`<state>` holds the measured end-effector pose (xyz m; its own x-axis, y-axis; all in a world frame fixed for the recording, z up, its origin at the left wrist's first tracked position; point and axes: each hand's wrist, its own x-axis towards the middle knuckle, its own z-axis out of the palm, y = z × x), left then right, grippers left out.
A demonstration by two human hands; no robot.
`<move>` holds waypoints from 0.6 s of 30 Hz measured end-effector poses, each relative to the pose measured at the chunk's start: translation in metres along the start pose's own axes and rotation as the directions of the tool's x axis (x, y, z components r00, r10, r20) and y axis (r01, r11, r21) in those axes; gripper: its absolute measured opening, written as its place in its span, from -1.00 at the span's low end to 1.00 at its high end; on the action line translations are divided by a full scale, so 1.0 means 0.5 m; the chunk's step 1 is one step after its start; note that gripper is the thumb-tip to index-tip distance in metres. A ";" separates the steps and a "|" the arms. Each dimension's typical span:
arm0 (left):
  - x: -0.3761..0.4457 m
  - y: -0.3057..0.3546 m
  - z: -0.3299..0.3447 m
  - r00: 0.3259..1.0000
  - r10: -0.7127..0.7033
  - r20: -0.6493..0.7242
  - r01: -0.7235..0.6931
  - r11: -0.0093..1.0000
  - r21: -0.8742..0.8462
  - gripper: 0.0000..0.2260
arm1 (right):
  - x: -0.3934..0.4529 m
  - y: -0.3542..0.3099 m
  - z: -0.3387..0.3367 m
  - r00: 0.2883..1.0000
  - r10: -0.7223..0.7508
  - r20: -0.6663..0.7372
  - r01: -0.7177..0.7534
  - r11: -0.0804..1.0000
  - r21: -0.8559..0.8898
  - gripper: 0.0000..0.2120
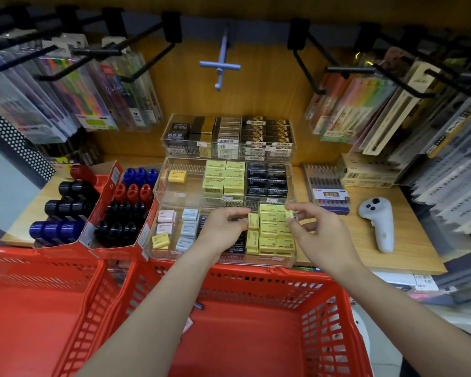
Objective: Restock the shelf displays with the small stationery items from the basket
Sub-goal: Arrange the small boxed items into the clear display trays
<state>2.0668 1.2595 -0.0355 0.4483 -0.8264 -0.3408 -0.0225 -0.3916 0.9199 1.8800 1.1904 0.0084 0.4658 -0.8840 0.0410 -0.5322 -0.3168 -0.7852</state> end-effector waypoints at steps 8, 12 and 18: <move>-0.014 0.002 -0.003 0.999 0.029 0.037 -0.034 0.991 0.129 -0.70 | -0.003 0.001 -0.003 1.000 0.024 0.010 -0.024 1.000 0.003 -0.80; -0.030 -0.004 -0.014 0.998 0.002 0.058 -0.004 1.000 0.031 -0.55 | 0.000 -0.011 0.000 0.999 0.033 0.040 -0.032 0.999 -0.023 -0.78; -0.055 -0.014 -0.040 0.974 -0.011 0.224 -0.009 0.996 0.088 -0.22 | 0.050 -0.070 0.004 0.981 0.051 0.186 -0.008 0.974 -0.227 -0.63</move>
<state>2.0725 1.2929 -0.0286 0.2366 -0.8916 -0.3861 -0.1054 -0.4186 0.9020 1.9115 1.1803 0.0355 0.5611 -0.8197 -0.1148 -0.6822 -0.3794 -0.6250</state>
